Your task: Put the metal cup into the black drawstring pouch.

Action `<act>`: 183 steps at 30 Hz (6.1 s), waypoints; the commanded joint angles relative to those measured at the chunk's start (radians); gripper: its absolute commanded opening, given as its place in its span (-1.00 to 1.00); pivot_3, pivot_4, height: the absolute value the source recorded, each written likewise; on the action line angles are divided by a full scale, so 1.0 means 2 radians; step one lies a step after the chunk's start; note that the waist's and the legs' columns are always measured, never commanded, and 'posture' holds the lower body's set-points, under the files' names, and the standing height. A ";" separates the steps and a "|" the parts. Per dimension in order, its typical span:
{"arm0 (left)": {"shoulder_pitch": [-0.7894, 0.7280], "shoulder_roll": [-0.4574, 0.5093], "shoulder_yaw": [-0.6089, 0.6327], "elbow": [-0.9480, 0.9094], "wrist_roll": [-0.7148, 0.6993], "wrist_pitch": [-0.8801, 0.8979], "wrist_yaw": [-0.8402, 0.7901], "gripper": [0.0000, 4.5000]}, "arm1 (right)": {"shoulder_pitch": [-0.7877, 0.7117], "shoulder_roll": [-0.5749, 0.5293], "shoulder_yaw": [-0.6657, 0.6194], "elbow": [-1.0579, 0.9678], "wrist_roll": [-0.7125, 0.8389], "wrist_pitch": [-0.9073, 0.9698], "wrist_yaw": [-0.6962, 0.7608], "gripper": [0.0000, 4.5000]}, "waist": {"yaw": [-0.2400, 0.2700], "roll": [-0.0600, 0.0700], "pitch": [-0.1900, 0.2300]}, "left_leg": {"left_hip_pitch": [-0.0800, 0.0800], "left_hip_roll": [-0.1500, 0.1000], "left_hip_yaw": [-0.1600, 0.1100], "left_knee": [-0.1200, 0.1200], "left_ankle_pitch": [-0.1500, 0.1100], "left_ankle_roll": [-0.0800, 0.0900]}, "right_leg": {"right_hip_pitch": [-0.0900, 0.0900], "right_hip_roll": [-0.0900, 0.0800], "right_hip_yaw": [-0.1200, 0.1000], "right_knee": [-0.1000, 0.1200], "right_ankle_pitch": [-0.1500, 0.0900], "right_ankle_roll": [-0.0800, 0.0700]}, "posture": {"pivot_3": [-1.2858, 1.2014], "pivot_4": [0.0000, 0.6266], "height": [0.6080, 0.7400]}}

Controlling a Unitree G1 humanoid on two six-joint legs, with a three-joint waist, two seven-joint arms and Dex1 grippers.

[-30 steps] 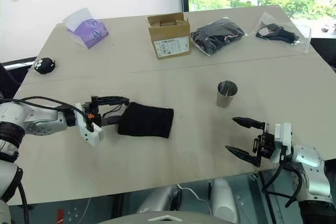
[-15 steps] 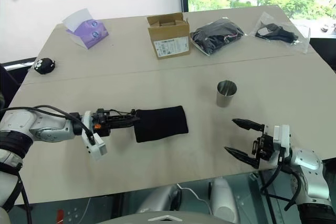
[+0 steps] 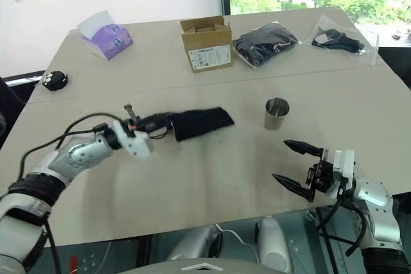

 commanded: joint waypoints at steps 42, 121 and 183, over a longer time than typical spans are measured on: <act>-0.337 -0.423 0.402 -0.203 -0.276 1.159 0.112 -1.00 | -0.255 -0.233 0.177 -0.151 -0.232 0.340 -0.130 -0.99 | 0.004 -0.007 0.001 | -0.003 0.000 -0.001 0.003 0.000 0.000 | -0.001 -0.001 -0.002 -0.001 0.000 0.000 | 0.03 -0.52 1.00; -0.338 -0.423 0.474 -0.122 -0.579 1.147 0.314 -1.00 | -0.342 0.032 0.094 -0.158 -0.091 0.391 -0.221 0.51 | -0.011 -0.008 0.002 | -0.006 -0.001 -0.002 0.005 0.000 -0.001 | -0.005 0.000 -0.001 0.000 0.000 0.000 | 0.03 -0.52 1.00; -0.292 -0.517 0.528 -0.226 -0.655 1.117 0.462 -1.00 | -0.241 0.074 0.134 0.000 -0.126 0.313 -0.263 -0.65 | 0.001 -0.008 0.002 | -0.008 -0.001 -0.001 0.009 0.000 -0.001 | -0.005 0.000 0.000 0.001 0.001 0.001 | 0.03 -0.52 1.00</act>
